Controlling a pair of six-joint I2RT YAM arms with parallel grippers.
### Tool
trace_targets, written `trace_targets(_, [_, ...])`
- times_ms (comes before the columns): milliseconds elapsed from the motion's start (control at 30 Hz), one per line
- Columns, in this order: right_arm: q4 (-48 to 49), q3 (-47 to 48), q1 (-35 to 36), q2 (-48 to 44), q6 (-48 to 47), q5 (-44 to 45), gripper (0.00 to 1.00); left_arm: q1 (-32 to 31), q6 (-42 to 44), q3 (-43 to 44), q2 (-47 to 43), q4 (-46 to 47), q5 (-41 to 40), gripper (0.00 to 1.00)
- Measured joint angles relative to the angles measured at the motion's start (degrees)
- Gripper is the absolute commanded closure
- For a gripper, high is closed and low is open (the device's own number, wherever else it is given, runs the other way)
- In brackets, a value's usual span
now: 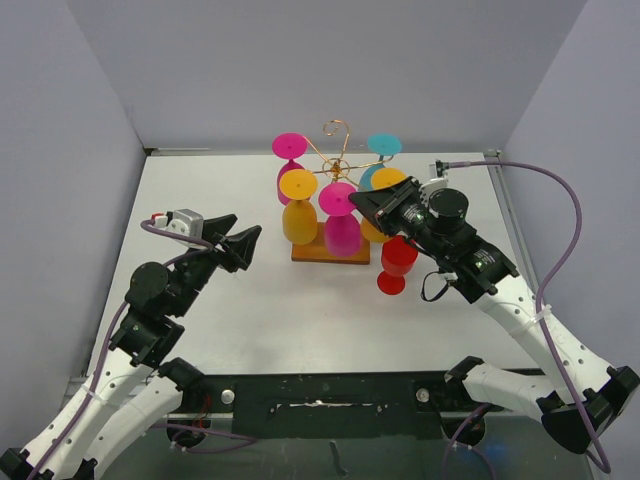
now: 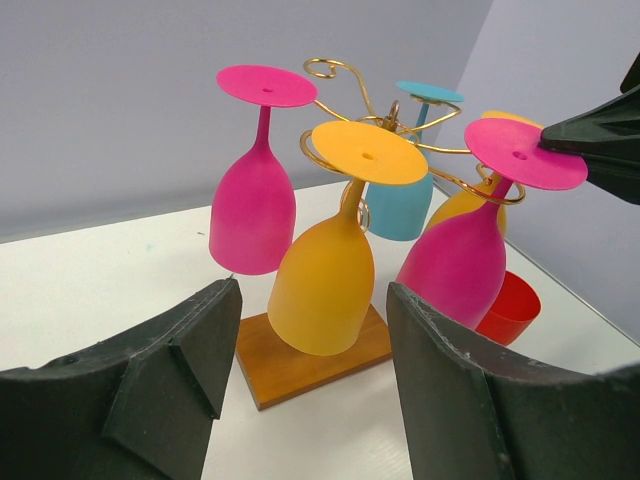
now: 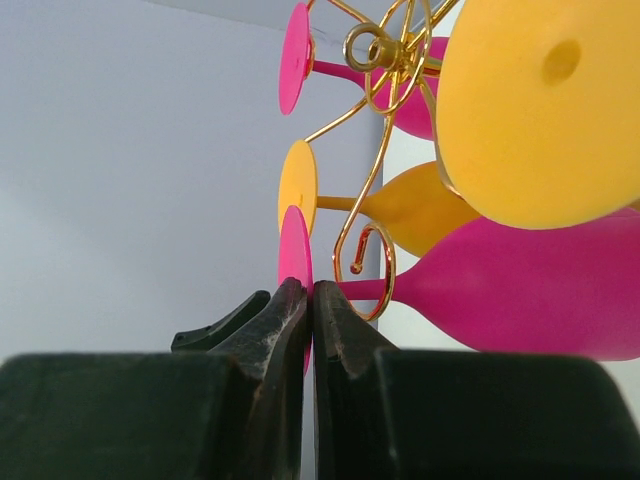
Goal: Place the wine glass upside down on the wine glass rack
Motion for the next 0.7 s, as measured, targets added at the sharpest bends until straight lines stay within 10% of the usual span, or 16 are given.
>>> trace_targets(700, [-2.36, -0.09, 0.0, 0.0, -0.02, 4.5, 0.98, 0.0, 0.02, -0.22, -0.04, -0.07, -0.02, 0.42])
